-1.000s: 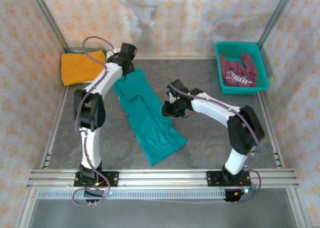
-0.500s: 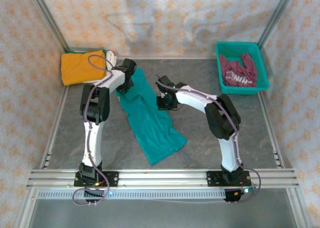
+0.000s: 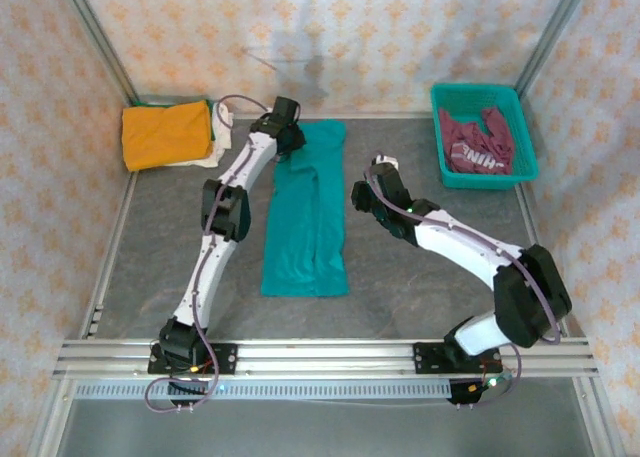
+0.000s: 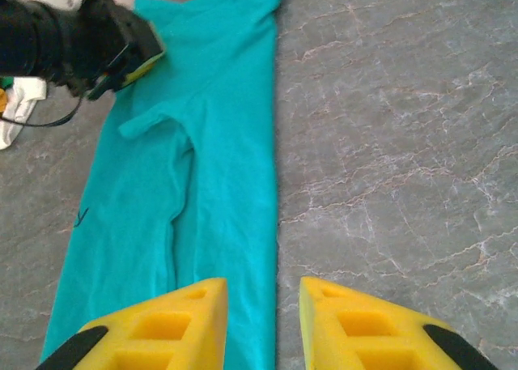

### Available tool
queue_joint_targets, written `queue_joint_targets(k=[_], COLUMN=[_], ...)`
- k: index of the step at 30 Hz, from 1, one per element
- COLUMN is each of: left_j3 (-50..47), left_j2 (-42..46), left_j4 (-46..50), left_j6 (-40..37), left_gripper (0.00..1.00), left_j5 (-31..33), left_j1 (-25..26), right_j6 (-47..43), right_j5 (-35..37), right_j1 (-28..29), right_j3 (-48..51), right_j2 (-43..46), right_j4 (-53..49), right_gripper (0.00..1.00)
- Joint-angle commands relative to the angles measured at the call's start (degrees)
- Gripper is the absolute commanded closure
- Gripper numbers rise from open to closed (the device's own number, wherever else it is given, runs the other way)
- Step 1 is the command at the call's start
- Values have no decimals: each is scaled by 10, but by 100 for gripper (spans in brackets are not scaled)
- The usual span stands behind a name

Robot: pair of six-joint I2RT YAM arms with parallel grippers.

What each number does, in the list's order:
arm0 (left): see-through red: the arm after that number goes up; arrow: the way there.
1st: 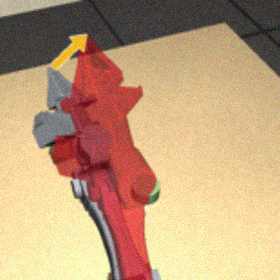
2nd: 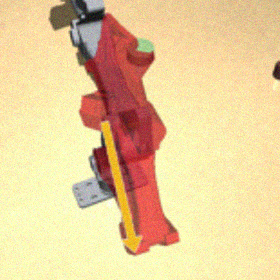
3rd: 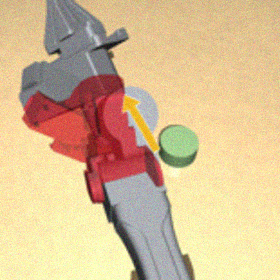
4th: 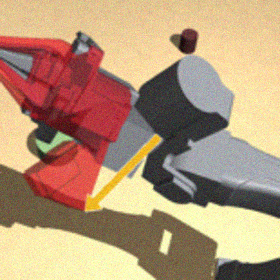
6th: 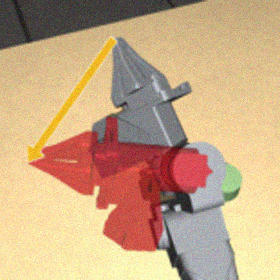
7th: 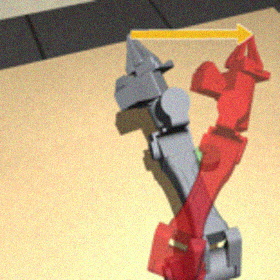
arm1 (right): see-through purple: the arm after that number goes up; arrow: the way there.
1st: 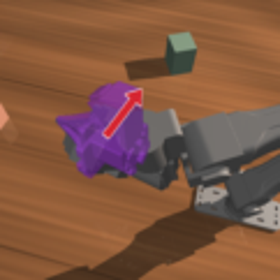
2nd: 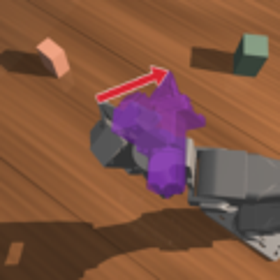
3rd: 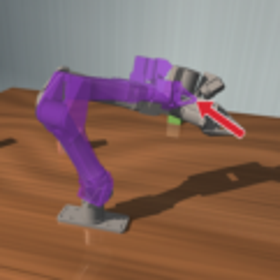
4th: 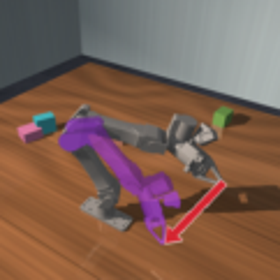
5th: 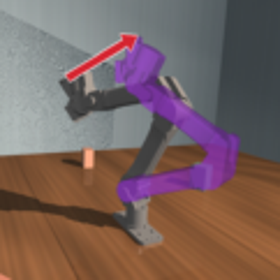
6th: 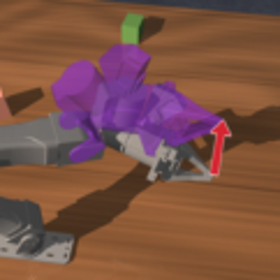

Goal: Fold and stack the t-shirts

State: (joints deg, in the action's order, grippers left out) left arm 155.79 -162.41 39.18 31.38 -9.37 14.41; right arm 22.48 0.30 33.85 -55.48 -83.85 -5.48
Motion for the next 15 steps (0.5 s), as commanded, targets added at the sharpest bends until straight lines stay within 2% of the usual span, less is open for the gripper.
queue_joint_targets(k=[1,7,12,15], left_j3=[24,18,18,-30], left_j2=[-26,25,90,175], left_j4=[-11,-68,-37,23], left_j6=[-15,-11,-17,-37], left_gripper=[78,79,68,70], left_j5=[-65,-10,-2,37], left_j1=[24,5,-27,-35], right_j6=[10,13,17,33], right_j5=[-43,-171,-157,-117], right_j1=[-14,-14,-15,-27], right_j3=[-19,-68,-156,-209], right_j2=[-33,-127,-216,-262], right_j4=[12,16,-49,-81], right_gripper=[71,72,77,85])
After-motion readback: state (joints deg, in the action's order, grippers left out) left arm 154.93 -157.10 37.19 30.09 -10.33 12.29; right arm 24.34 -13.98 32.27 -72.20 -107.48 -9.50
